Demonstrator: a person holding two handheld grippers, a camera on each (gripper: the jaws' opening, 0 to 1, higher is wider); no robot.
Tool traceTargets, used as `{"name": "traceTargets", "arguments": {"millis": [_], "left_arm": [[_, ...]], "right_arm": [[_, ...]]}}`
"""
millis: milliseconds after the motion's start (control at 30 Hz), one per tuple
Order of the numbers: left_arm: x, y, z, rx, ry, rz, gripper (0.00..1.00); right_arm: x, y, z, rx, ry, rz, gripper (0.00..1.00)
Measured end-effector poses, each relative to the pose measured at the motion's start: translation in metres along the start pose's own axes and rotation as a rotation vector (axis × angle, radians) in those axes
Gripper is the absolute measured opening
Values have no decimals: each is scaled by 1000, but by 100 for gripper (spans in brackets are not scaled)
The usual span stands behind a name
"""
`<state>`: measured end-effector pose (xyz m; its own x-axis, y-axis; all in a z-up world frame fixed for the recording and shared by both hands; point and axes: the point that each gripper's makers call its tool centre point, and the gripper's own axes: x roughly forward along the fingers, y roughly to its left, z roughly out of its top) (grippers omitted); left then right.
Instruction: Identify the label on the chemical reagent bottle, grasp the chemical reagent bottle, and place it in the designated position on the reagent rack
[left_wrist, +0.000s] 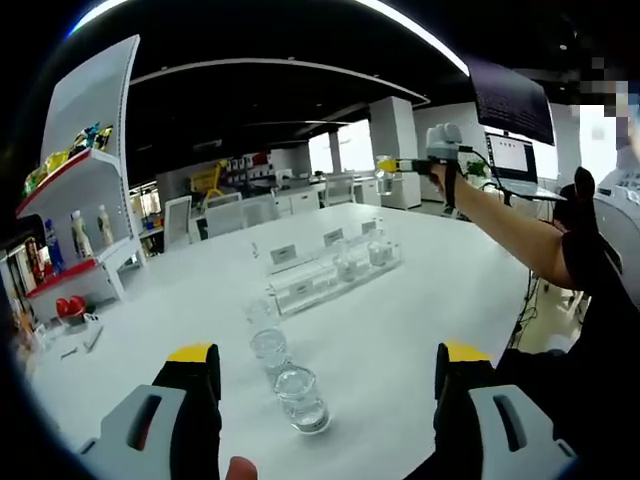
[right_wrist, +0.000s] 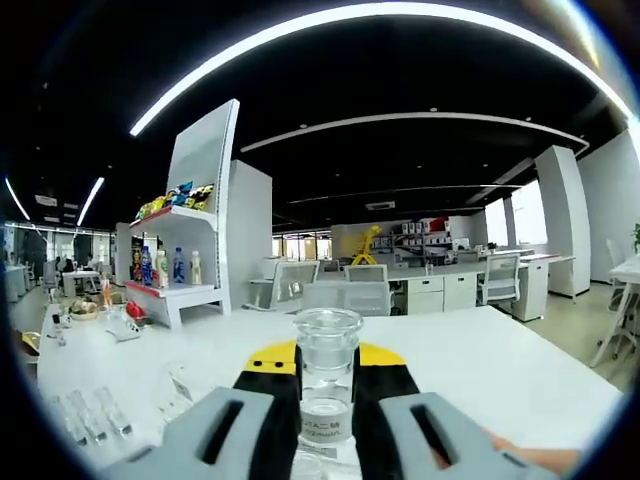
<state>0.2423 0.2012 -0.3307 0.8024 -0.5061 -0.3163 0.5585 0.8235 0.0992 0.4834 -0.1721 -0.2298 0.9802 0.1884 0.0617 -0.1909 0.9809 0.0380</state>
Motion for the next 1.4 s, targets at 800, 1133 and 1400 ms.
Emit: {"name": "traceTargets", "arguments": {"millis": [800, 1133, 1400], "left_arm": [[5, 9, 7, 7, 1, -9, 88], [19, 16, 10, -10, 1, -29, 88], [23, 19, 8, -8, 11, -34, 88]], "right_arm": [[43, -2, -24, -12, 30, -4, 15], [54, -1, -43, -18, 53, -6, 15], [60, 2, -62, -12, 70, -6, 15]]}}
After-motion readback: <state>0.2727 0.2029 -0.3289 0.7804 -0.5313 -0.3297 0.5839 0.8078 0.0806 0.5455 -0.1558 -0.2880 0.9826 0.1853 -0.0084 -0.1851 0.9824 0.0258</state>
